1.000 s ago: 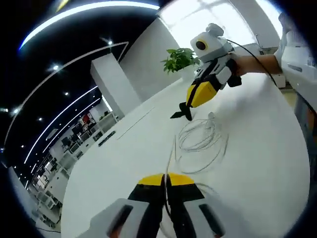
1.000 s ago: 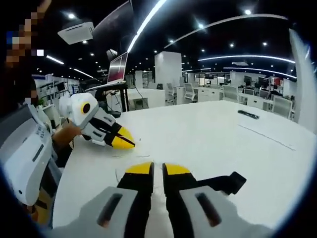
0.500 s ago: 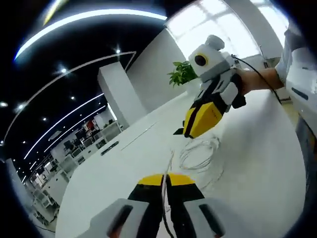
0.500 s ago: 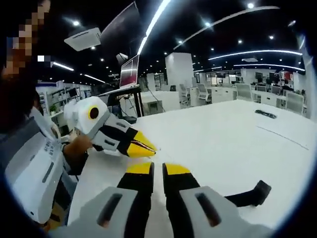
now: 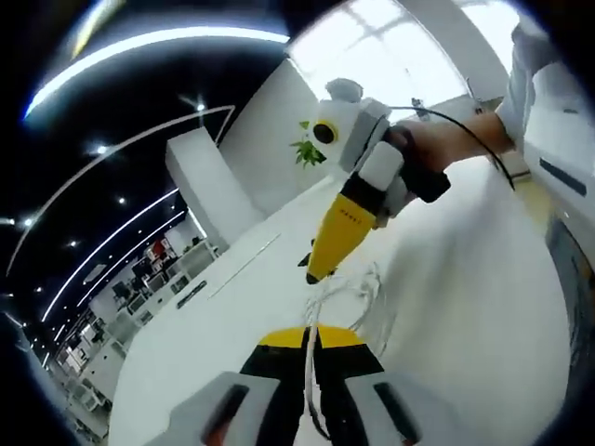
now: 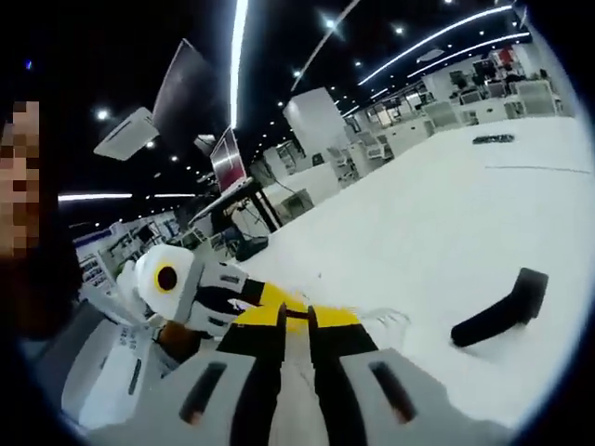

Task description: Peel open the Velcro strap on the desktop, arrange the wired earphones neatly onto it, and close the Velcro strap to secure them.

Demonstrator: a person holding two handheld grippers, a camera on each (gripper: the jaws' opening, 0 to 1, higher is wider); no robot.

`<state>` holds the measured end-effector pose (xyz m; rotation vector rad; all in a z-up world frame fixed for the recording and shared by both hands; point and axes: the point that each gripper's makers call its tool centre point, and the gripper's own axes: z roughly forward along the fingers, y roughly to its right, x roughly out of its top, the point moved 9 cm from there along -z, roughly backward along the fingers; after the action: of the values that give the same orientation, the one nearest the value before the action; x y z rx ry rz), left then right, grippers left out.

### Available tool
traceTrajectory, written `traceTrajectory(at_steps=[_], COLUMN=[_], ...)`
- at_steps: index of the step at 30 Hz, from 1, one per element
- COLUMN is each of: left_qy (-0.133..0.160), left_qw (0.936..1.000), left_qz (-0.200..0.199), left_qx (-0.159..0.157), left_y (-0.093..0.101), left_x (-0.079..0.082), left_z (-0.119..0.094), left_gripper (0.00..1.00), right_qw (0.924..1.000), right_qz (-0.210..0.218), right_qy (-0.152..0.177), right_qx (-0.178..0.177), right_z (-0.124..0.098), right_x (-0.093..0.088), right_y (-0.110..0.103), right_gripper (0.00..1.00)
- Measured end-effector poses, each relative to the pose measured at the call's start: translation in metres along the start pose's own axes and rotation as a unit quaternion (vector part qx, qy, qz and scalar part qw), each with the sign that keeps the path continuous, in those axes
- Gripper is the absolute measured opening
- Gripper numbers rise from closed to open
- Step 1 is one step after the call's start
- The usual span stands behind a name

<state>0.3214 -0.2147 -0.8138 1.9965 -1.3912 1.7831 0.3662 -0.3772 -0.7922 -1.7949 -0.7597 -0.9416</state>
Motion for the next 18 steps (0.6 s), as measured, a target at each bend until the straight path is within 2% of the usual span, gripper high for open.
traceTrajectory(at_steps=[3,9,13,18], left_qy=[-0.002,0.0,0.0,0.0], left_qw=[1.0,0.9999,0.9998,0.9996], left_qz=[0.001,0.007,0.019,0.024], left_qx=[-0.004,-0.01,-0.004,-0.012], left_y=[0.002,0.004,0.0,-0.002], left_x=[-0.002,0.0,0.001,0.001], left_z=[-0.001,0.003,0.002,0.001], left_gripper=[0.05,0.06,0.06,0.06], right_qw=[0.9998,0.9964,0.994,0.9909], right_qz=[0.018,0.084,0.109,0.134], right_qy=[0.003,-0.007,-0.008,-0.006], right_qx=[-0.005,-0.005,-0.005,-0.003], right_z=[-0.006,-0.009,-0.009,-0.005], right_x=[-0.003,-0.011,-0.011,-0.01], right_y=[0.003,0.008,0.014,0.02], right_gripper=[0.12,0.15,0.15,0.15])
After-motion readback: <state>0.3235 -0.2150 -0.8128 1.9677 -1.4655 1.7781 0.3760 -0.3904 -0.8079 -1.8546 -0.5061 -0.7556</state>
